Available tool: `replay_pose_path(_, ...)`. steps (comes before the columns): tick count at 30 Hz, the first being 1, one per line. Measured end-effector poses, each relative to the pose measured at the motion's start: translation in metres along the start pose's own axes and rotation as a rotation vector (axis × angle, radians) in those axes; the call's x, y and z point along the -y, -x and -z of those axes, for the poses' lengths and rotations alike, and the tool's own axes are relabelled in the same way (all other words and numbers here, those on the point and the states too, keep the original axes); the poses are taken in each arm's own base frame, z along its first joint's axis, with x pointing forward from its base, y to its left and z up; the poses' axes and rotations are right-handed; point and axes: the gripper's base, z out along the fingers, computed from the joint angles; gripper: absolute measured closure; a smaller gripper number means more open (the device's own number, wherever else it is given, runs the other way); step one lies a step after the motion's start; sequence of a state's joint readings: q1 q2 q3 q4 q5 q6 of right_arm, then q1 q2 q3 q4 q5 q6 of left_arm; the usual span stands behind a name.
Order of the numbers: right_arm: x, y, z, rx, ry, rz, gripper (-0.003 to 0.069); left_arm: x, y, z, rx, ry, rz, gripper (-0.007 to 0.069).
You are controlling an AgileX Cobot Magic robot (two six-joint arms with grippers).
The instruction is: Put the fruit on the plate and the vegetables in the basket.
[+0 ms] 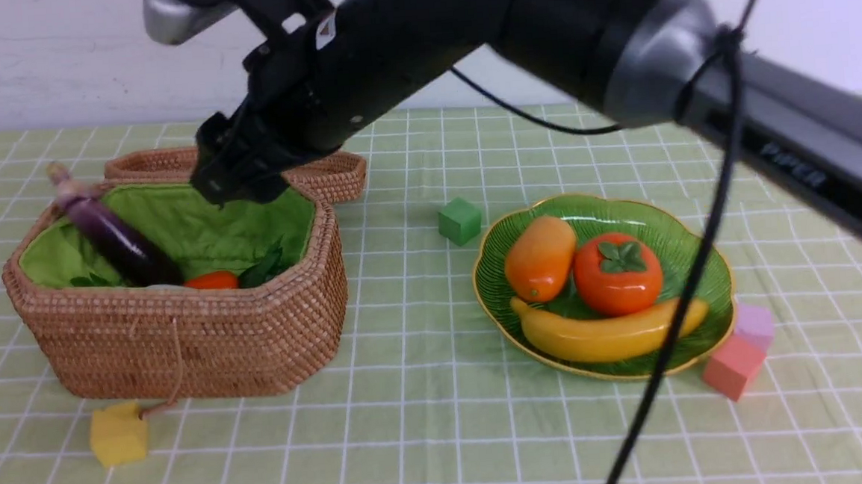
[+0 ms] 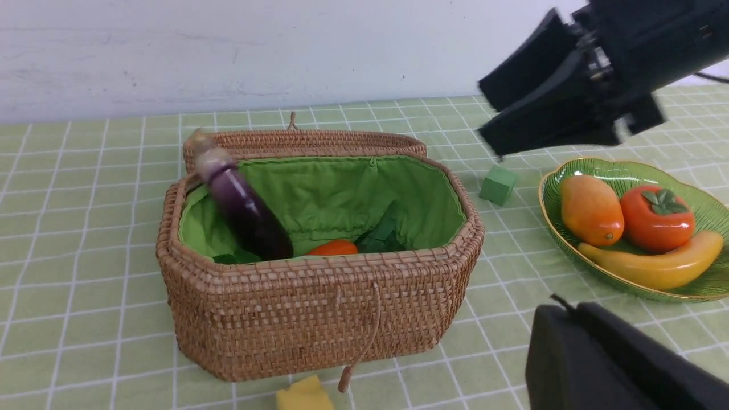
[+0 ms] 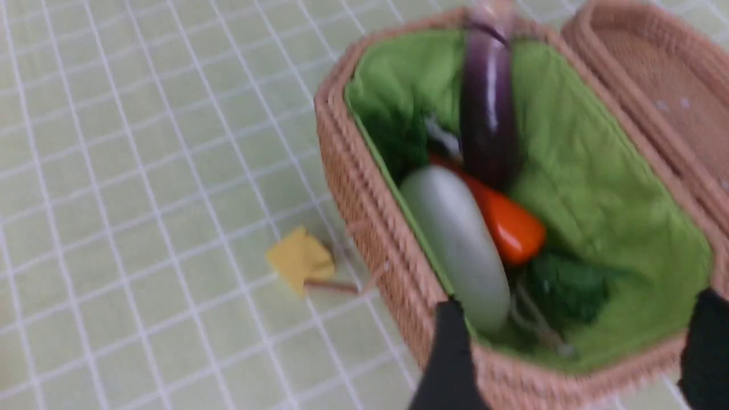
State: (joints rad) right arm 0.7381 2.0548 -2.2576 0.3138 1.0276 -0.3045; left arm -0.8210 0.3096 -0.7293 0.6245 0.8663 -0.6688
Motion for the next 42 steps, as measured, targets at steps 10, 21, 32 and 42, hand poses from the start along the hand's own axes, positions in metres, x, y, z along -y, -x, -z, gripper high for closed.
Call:
replay_pose_path(10,-0.006,-0.013,0.105,-0.135,-0.256,-0.107,0.0673,-0.003,-0.029,0.02,0.172,-0.199,0.108,0.0637)
replay_pose_path(21,-0.041,-0.136,0.174,-0.322,-0.296,-0.411,0.0659,0.012,-0.101,-0.008,0.034,-0.352,0.24,0.0637)
replay_pose_path(32,-0.067,-0.209,0.225,-0.282,-0.292,-0.526,0.0652,0.016,-0.105,-0.012,0.06,-0.395,0.28,0.0637)
replay_pose_path(42,-0.081,-0.221,0.267,-0.134,-0.267,-0.512,0.0644,0.015,-0.1,-0.012,0.149,-0.38,0.162,0.0636)
